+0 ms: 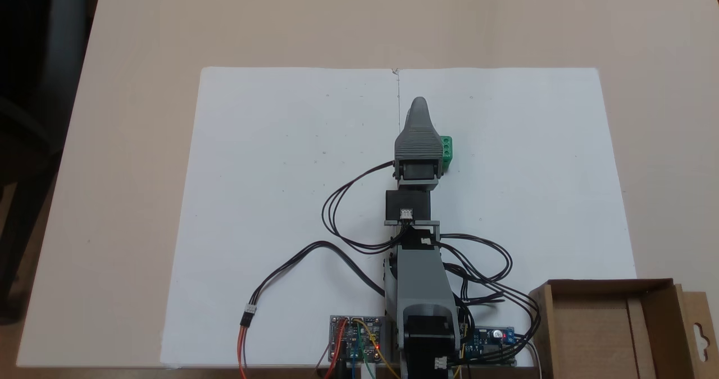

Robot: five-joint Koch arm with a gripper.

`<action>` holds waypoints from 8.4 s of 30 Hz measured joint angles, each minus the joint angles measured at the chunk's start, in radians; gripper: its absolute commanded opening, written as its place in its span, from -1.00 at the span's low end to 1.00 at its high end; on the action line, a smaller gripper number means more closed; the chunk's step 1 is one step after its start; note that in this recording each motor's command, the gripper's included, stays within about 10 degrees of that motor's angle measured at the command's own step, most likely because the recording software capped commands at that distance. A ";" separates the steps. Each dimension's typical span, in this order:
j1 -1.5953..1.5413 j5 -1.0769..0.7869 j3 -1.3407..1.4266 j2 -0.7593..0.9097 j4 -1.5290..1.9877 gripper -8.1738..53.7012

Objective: Grasp a green dice and put it in the bin.

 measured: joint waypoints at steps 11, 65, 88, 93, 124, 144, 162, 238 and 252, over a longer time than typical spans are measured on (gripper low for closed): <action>0.055 0.002 0.002 0.000 -0.055 0.72; 0.133 -0.021 -1.578 -0.186 2.349 0.68; 0.160 -0.021 -1.580 -0.451 2.842 0.77; 0.160 -0.021 -1.580 -0.463 2.842 0.78; 0.282 -0.192 -1.578 -0.675 2.727 0.76; 0.268 -0.193 -1.588 -0.762 2.594 0.71; 0.247 -0.193 -1.589 -0.769 2.588 0.70; 0.252 -0.189 -1.266 -0.902 2.145 -0.36; 0.325 -0.109 -1.957 -0.899 2.715 -0.36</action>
